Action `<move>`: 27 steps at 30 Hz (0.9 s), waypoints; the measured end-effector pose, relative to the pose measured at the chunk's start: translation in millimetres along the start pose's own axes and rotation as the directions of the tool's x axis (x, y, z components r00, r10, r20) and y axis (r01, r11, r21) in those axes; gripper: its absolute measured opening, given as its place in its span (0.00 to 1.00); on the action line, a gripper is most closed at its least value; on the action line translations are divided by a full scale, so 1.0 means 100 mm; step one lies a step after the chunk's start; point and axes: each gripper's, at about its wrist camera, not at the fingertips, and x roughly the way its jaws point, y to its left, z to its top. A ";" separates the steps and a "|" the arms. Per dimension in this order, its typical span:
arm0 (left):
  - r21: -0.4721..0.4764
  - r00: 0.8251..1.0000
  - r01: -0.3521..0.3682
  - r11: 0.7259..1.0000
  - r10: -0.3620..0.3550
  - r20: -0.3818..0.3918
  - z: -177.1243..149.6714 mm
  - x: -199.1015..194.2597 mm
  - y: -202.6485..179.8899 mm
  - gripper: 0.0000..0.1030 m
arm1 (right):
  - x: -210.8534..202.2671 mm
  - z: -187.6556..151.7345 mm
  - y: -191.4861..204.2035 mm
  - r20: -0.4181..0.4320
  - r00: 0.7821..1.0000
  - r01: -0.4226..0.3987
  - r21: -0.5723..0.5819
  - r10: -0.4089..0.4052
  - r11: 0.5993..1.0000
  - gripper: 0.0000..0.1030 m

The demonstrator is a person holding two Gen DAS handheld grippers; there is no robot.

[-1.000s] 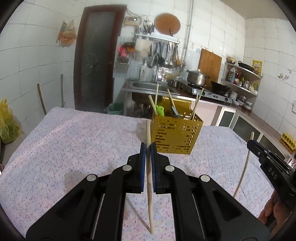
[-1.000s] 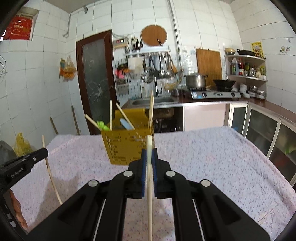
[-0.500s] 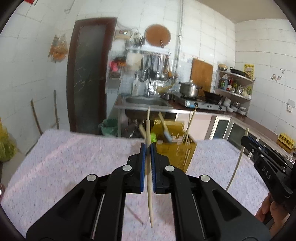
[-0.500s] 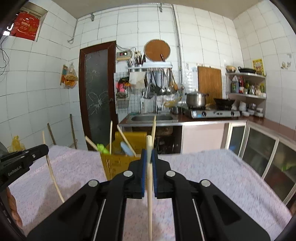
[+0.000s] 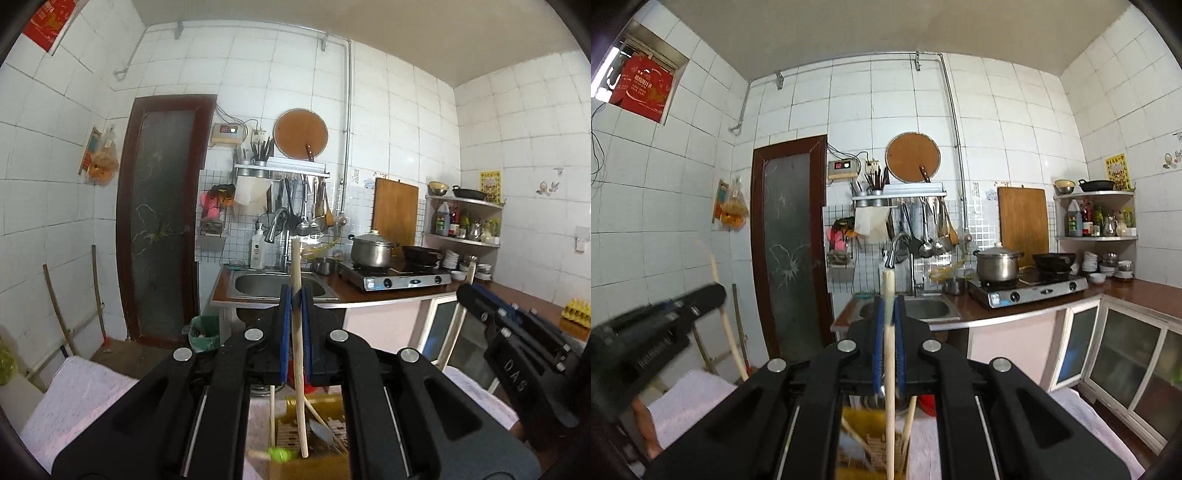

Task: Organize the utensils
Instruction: 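Carry both chopsticks over the yellow holder and open both tools to drop them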

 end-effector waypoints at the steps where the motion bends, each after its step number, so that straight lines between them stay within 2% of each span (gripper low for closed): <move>1: 0.007 1.000 -0.007 1.000 0.007 -0.002 -0.03 0.09 0.01 0.04 | 0.12 -0.04 -0.01 -0.001 1.000 -0.002 0.001 0.002 1.000 0.06; 4: -0.002 0.999 -0.014 1.000 0.014 -0.041 -0.24 0.46 0.04 0.04 | 0.40 -0.27 -0.07 -0.023 1.000 -0.008 0.011 0.008 1.000 0.06; 8: 0.000 0.994 -0.036 0.999 0.036 -0.099 -0.56 0.75 0.10 0.04 | 0.70 -0.68 -0.12 -0.086 0.996 -0.013 -0.006 0.012 1.000 0.06; 11: -0.021 0.989 -0.055 0.998 0.052 -0.139 -0.73 0.83 0.20 0.04 | 0.74 -0.90 -0.14 -0.139 0.990 -0.009 -0.023 0.006 1.000 0.06; 14: -0.060 0.984 -0.062 0.996 0.051 -0.169 -0.73 0.77 0.29 0.04 | 0.66 -0.94 -0.16 -0.163 0.986 0.014 -0.046 -0.022 0.999 0.09; 15: -0.066 0.984 -0.060 0.996 0.048 -0.173 -0.71 0.72 0.29 0.09 | 0.60 -0.92 -0.19 -0.165 0.986 0.023 -0.046 -0.030 0.999 0.24; 16: -0.068 0.984 -0.058 0.996 0.046 -0.175 -0.67 0.65 0.30 0.23 | 0.53 -0.89 -0.22 -0.166 0.985 0.033 -0.044 -0.040 0.998 0.37; 17: -0.073 0.985 -0.064 0.995 0.051 -0.168 -0.62 0.53 0.32 0.32 | 0.42 -0.84 -0.26 -0.167 0.984 0.049 -0.043 -0.055 0.998 0.60; 18: -0.078 0.986 -0.070 0.994 0.058 -0.156 -0.58 0.40 0.34 0.52 | 0.34 -0.81 -0.28 -0.168 0.984 0.057 -0.045 -0.064 0.997 0.61; 19: -0.081 0.989 -0.074 0.994 0.063 -0.138 -0.53 0.23 0.36 0.65 | 0.23 -0.76 -0.31 -0.174 0.982 0.065 -0.050 -0.073 0.997 0.61; 21: -0.082 0.990 -0.078 0.994 0.067 -0.127 -0.47 -0.02 0.38 0.73 | 0.05 -0.70 -0.36 -0.187 0.979 0.068 -0.057 -0.078 0.996 0.67; 22: -0.082 0.990 -0.076 0.994 0.065 -0.127 -0.46 -0.14 0.39 0.80 | -0.09 -0.68 -0.39 -0.193 0.978 0.066 -0.056 -0.075 0.996 0.69; 25: -0.072 0.990 -0.102 0.992 0.094 -0.107 -0.49 -0.60 0.44 0.96 | -0.44 -0.67 -0.40 -0.194 0.979 0.058 -0.057 -0.068 0.997 0.83; 27: -0.047 0.988 -0.145 0.988 0.141 -0.067 -0.58 -0.93 0.45 0.95 | -0.74 -0.73 -0.37 -0.187 0.979 0.063 -0.075 -0.076 0.995 0.91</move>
